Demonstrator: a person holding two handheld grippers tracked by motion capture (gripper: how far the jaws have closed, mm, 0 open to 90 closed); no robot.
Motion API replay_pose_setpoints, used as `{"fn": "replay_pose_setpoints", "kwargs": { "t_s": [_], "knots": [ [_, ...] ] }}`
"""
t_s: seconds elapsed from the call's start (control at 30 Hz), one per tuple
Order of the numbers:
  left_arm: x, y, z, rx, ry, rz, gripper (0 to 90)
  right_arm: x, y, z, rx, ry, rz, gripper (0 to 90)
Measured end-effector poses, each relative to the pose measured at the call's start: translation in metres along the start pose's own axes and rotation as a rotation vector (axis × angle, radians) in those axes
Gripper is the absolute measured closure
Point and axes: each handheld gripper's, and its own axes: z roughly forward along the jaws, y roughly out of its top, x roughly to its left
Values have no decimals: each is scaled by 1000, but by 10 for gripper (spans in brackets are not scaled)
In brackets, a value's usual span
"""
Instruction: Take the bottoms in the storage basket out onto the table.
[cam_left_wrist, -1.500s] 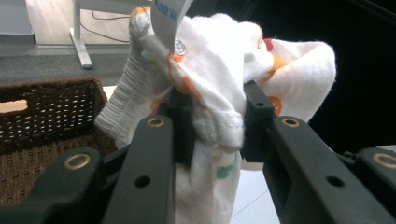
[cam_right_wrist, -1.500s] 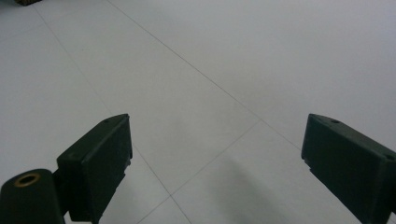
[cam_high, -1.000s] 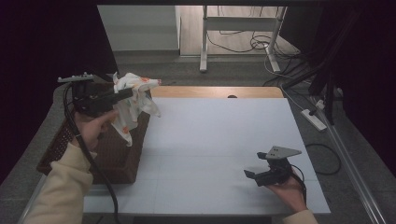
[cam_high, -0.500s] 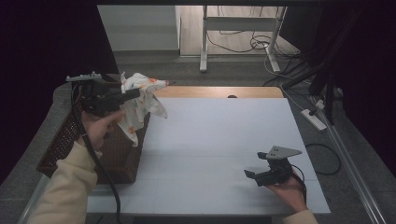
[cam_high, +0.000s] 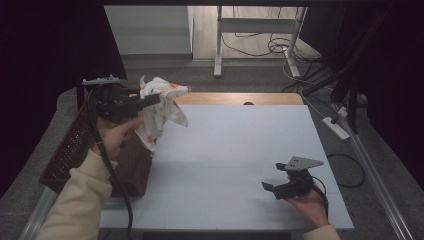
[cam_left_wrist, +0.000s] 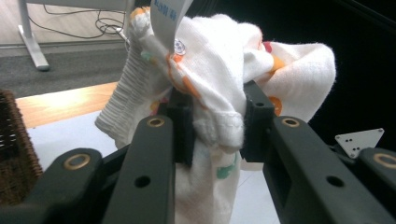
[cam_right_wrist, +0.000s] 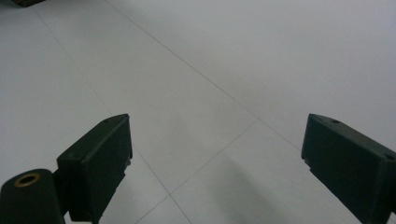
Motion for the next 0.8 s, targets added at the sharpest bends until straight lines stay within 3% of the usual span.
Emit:
{"fn": "replay_pose_setpoints", "kwargs": {
  "t_s": [0.8],
  "knots": [
    [-19, 0, 29, 33, -50, 18, 711, -1, 0, 0, -6, -3, 4, 90]
  ]
}}
